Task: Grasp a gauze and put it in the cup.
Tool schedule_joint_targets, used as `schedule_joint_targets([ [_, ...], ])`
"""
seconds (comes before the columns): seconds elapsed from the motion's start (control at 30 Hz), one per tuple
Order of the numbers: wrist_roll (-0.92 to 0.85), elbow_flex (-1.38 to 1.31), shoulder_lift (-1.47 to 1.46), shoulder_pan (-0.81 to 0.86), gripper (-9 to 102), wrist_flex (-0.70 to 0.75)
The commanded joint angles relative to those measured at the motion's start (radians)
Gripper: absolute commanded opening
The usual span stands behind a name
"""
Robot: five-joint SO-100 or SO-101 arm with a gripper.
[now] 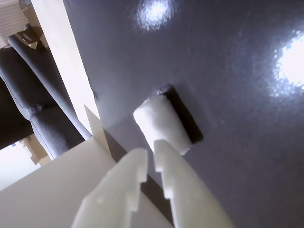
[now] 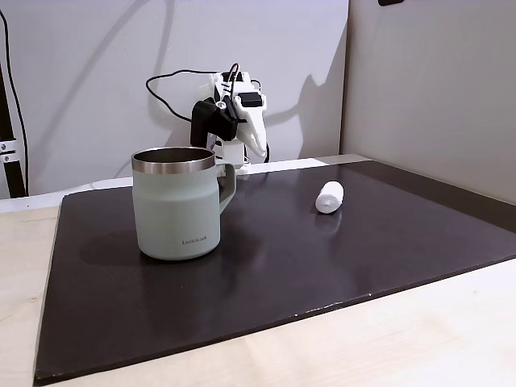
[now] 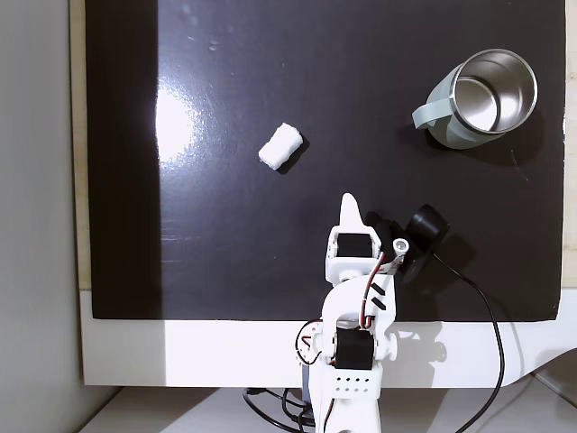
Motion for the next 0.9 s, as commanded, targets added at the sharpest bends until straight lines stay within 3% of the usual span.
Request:
schedule_joint_targets([
  [0.0, 0.005, -0.006, 0.012, -0.005, 0, 0.003],
  [0.33, 0.015, -0.008, 0.012, -0.006, 0, 0.003],
  [0.6, -0.129, -0.199, -0.011, -0.057, 3, 0.175],
  [0.87, -0.15, -0.549, -0.471, -0.117, 8, 0.218],
])
